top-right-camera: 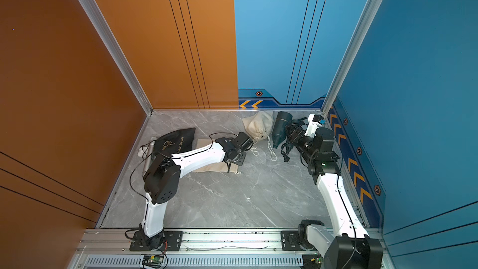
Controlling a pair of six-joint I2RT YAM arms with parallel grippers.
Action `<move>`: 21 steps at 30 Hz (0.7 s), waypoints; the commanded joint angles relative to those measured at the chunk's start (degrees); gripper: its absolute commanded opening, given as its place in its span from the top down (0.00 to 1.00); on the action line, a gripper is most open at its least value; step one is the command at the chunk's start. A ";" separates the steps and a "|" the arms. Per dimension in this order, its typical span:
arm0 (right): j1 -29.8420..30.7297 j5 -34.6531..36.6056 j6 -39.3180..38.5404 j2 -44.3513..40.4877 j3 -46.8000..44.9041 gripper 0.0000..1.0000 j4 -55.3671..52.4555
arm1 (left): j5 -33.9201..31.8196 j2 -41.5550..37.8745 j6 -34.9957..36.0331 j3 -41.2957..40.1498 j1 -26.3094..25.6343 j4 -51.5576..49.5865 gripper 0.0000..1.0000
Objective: Pack away hair dryers
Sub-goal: Open the drawstring bag at the center of the board.
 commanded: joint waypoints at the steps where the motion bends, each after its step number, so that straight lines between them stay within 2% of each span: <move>1: -0.49 0.52 -0.43 -1.65 -0.14 0.79 2.60 | -2.54 2.46 -0.47 2.75 0.44 -1.06 0.43; 9: -0.67 -0.26 -0.08 -1.76 -0.14 0.79 3.13 | -1.52 7.36 -0.41 5.81 1.96 -1.01 0.56; 21: -0.70 -0.97 0.26 -1.58 -0.18 0.79 3.87 | 0.67 12.15 0.51 8.83 3.80 -1.07 0.58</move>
